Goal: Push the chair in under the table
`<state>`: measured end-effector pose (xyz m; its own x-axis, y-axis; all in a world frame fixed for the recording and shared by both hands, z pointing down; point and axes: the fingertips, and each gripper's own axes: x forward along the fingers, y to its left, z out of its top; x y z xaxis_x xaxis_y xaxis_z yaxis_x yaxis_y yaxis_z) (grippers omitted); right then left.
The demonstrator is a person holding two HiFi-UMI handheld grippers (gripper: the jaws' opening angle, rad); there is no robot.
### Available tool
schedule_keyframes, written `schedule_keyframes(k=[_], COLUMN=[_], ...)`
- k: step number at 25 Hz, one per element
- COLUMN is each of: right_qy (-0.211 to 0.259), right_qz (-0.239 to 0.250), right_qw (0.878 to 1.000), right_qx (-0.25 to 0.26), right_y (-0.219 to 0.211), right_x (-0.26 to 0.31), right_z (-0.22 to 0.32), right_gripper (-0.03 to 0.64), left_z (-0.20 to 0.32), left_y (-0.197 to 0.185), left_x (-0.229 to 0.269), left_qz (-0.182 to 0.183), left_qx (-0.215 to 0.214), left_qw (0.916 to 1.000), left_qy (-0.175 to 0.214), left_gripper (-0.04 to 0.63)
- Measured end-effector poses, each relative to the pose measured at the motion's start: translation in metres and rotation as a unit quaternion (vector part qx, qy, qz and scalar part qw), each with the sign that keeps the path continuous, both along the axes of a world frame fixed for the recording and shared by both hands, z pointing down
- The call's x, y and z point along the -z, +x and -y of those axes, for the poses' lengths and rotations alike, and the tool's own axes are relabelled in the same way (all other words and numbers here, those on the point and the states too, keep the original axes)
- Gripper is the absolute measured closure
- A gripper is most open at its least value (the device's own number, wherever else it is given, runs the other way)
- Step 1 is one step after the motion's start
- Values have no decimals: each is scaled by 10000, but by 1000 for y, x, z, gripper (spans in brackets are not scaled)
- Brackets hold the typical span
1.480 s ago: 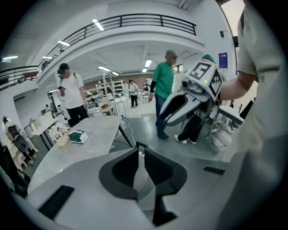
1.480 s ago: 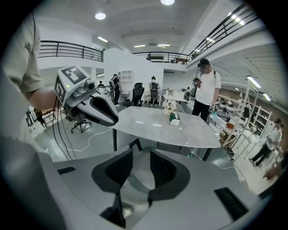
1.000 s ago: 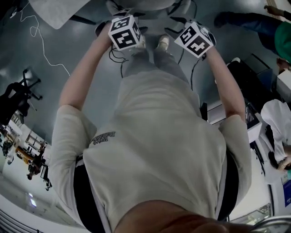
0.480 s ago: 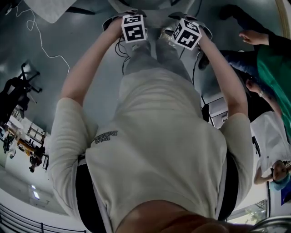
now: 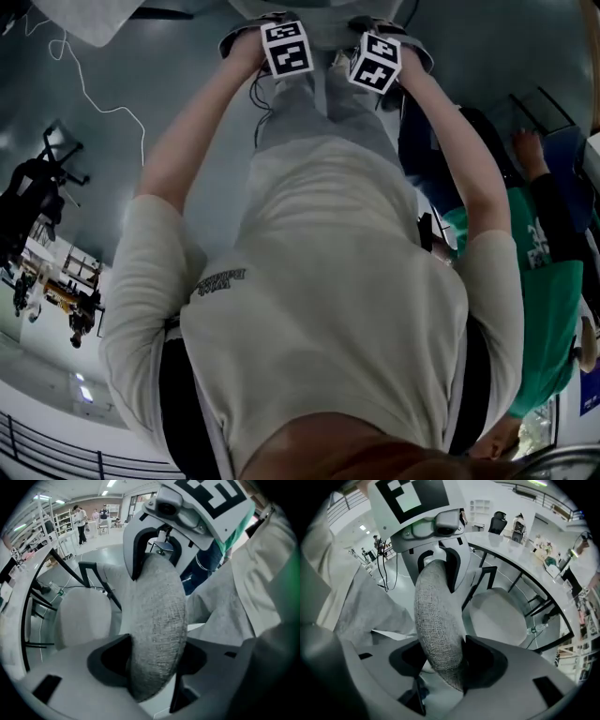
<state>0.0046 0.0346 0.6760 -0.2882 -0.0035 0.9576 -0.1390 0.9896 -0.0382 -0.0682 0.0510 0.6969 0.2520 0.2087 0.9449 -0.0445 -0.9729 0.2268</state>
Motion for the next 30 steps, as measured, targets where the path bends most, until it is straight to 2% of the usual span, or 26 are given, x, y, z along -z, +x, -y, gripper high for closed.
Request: schedule_keyframes(k=[2,7,12,19,26,30], right_qy=[158,157,234,124,216,192], right_qz=[-119,-204,-184,-215,-326,-397], right_qw=[9997,9992,9989,9992,9992,9989], right_qx=[125,301,369,302,60,166], right_y=[1,4,2,-6,-5,7], right_x=[-2,-4,1,1,7,9], right_z=[2,2,4,14,39,55], right_gripper=[402,438,465,465,451,453], left_z=[0,-1,2,10,30,46], left_y=[0,3,1,-7,-3,10], left_x=[-4,-6,-4,-4,3,9], left_qz=[55,72,71,36,-295,-457], left_qx=[-94,-278,-411,-391,-390,-385], left_qw=[9999,9996,9987,9991,9987,9982], left_qy=[32,43,276,166,121,94], left_gripper=[350,372,416,420,419,420])
